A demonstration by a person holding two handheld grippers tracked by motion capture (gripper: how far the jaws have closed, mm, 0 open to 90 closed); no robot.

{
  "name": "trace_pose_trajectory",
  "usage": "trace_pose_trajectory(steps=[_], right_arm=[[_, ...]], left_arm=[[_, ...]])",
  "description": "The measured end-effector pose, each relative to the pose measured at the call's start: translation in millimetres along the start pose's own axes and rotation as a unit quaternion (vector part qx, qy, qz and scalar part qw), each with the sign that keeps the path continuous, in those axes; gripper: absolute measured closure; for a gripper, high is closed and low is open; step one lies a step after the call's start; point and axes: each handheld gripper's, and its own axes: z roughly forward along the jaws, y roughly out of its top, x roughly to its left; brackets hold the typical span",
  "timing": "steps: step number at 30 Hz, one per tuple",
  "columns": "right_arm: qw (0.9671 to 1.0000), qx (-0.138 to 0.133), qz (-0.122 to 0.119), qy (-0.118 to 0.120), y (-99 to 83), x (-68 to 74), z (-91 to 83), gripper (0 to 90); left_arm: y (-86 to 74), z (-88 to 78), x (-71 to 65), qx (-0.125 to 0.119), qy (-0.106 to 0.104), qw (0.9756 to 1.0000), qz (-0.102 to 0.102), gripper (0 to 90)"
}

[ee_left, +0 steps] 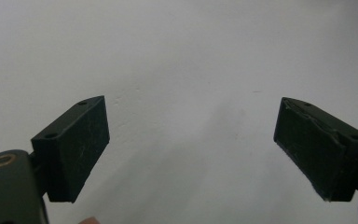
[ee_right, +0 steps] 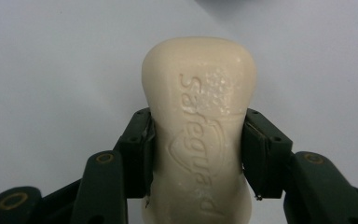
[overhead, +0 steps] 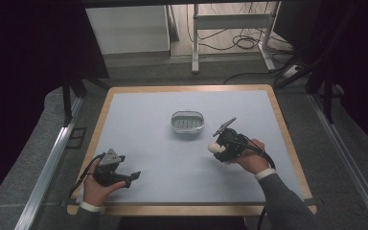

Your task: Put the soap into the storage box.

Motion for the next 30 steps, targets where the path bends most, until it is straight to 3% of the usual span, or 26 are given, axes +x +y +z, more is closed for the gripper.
trace_pose_trajectory(steps=[30], right_arm=[[0.9998, -0.018, 0.000, -0.011, 27.2, -15.8, 2.0, 49.5]], left_arm=[[-0.1, 0.4, 0.0, 0.001, 0.000, 1.0000, 0.001, 10.9]])
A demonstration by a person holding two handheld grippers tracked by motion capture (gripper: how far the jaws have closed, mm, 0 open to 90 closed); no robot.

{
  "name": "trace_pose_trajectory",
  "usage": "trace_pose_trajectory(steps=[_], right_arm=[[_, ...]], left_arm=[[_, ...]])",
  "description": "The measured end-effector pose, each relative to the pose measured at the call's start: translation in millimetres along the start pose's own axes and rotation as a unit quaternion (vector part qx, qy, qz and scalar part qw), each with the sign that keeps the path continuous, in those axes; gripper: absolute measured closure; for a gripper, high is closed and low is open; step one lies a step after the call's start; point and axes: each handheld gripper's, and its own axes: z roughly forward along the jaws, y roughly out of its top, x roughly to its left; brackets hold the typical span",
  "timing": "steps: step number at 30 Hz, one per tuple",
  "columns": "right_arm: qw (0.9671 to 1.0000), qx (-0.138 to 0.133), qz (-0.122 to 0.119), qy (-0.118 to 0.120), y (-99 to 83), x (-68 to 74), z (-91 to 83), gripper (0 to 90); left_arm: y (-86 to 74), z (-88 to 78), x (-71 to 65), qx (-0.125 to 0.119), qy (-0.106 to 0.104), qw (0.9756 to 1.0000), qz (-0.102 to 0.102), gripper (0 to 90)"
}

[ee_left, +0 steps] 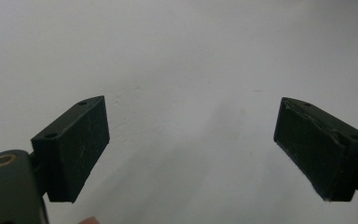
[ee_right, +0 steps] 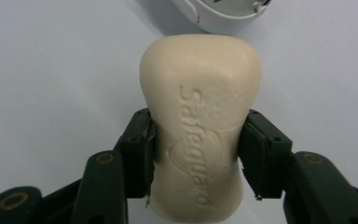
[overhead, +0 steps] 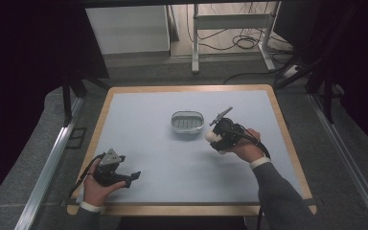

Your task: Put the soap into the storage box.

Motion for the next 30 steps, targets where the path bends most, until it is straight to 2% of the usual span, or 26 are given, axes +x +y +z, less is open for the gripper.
trace_pose_trajectory(steps=[12, 26, 30], right_arm=[[0.9999, 0.003, -0.010, -0.002, 13.4, -5.5, 0.9, 49.6], [0.9990, 0.010, -0.045, -0.002, 34.4, -11.1, 2.9, 49.7], [0.9984, 0.009, -0.056, -0.005, 45.8, -15.6, 3.5, 49.7]], left_arm=[[0.0, -0.7, 0.4, -0.001, 0.000, 1.0000, 0.000, 10.9], [0.0, -0.6, 0.7, 0.000, 0.000, 1.0000, 0.001, 10.9], [0.0, -0.8, 0.7, -0.001, 0.000, 1.0000, 0.000, 10.9]])
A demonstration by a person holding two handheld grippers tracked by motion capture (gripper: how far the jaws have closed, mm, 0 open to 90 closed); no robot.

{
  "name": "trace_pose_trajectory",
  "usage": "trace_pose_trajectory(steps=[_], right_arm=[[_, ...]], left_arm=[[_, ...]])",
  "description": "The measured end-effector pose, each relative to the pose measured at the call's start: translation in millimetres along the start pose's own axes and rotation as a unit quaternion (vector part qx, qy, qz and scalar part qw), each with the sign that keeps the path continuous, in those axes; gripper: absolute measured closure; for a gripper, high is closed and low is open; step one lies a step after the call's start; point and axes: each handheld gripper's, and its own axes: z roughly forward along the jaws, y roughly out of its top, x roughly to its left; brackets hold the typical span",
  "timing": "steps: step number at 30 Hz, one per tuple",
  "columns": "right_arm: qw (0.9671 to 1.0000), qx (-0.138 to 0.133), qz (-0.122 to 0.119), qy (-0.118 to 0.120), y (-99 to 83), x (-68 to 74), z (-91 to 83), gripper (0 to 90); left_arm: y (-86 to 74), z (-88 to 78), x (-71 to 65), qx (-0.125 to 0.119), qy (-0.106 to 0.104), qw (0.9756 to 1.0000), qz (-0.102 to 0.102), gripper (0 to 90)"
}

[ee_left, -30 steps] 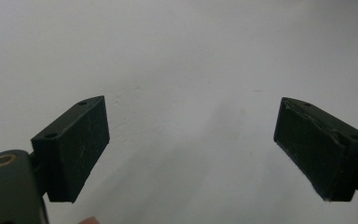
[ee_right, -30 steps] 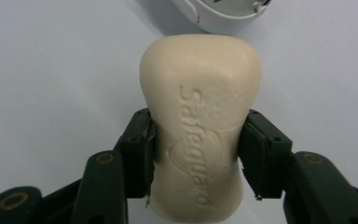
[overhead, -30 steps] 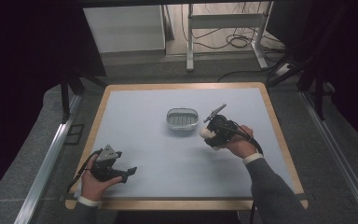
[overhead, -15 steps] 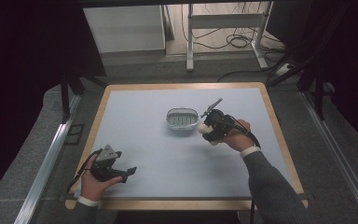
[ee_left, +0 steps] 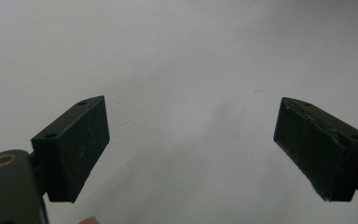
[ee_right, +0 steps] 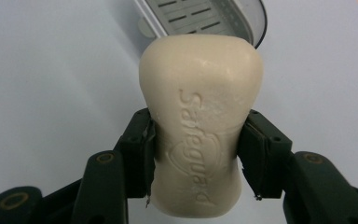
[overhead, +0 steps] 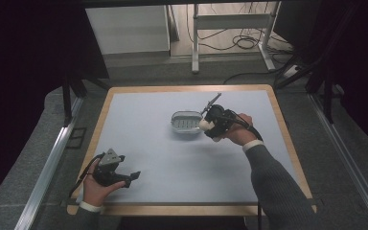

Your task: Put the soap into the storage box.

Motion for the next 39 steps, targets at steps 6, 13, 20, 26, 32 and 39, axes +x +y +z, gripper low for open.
trace_pose_trajectory(steps=[6, 13, 20, 26, 32, 39], right_arm=[[0.9999, 0.001, -0.014, 0.005, 9.6, -3.7, 2.8, 49.7], [0.9998, 0.002, -0.017, 0.006, 18.5, -5.6, 8.8, 49.7], [0.9996, 0.006, -0.026, 0.005, 24.7, -11.7, 11.3, 49.7], [0.9997, 0.005, -0.026, 0.003, 29.5, -16.6, 12.1, 49.6], [0.9995, 0.005, -0.032, -0.001, 37.6, -19.3, 12.9, 49.7], [0.9991, 0.004, -0.042, -0.005, 46.6, -22.1, 14.2, 49.7]], left_arm=[[0.0, -0.4, 0.5, -0.001, 0.000, 1.0000, 0.000, 10.9], [0.1, -0.8, 0.5, -0.001, 0.000, 1.0000, 0.000, 10.8], [0.1, -0.7, 0.4, -0.001, -0.001, 1.0000, 0.000, 10.8], [0.2, 0.0, 0.1, 0.000, -0.001, 1.0000, 0.001, 10.9], [0.1, 0.3, 0.1, 0.000, -0.002, 1.0000, 0.001, 10.9], [0.1, 0.3, -0.2, -0.003, -0.003, 1.0000, 0.001, 10.9]])
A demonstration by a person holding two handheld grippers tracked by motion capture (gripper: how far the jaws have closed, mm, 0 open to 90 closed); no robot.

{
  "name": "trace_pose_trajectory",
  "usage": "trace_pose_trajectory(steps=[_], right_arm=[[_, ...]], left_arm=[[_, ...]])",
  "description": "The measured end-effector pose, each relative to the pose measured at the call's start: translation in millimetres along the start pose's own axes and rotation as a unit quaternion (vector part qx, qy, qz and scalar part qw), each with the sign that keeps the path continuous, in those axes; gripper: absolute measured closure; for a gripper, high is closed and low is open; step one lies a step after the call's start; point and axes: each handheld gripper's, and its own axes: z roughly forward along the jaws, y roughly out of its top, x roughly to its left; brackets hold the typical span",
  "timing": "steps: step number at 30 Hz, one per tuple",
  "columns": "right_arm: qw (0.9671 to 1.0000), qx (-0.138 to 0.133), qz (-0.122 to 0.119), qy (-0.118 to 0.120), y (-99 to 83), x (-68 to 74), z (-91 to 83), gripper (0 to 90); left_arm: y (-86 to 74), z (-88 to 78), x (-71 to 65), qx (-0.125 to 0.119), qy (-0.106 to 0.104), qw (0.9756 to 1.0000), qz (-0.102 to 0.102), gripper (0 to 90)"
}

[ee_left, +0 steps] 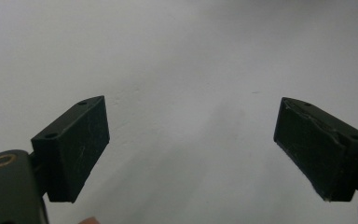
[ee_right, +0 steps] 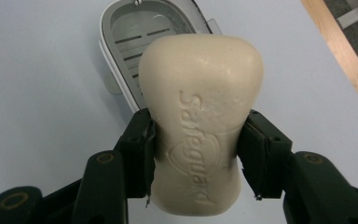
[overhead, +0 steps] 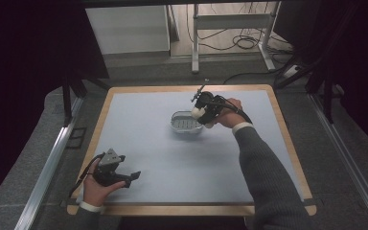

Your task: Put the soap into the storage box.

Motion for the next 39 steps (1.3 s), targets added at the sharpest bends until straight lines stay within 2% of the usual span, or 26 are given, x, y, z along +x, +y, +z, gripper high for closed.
trace_pose_trajectory(steps=[13, 18, 25, 34, 39], right_arm=[[0.9999, 0.004, -0.013, 0.000, 12.5, -1.4, 11.0, 49.6], [0.9996, 0.003, -0.026, 0.000, 21.9, -0.7, 15.3, 49.6], [0.9988, 0.005, -0.049, 0.006, 35.2, 4.2, 29.8, 49.6], [0.9970, 0.025, -0.073, 0.008, 39.5, 7.7, 47.8, 49.6], [0.9964, 0.038, -0.075, 0.011, 39.6, 9.4, 58.9, 49.4]], left_arm=[[0.2, -0.1, -0.1, 0.001, -0.001, 1.0000, 0.000, 10.9], [0.2, 0.5, -0.5, 0.002, -0.001, 1.0000, 0.000, 10.9], [0.2, 1.8, -1.4, 0.003, -0.002, 1.0000, 0.000, 10.9], [0.1, 3.3, -2.1, 0.004, -0.004, 1.0000, 0.002, 10.9], [0.1, 4.4, -2.6, 0.005, -0.004, 1.0000, 0.002, 10.9]])
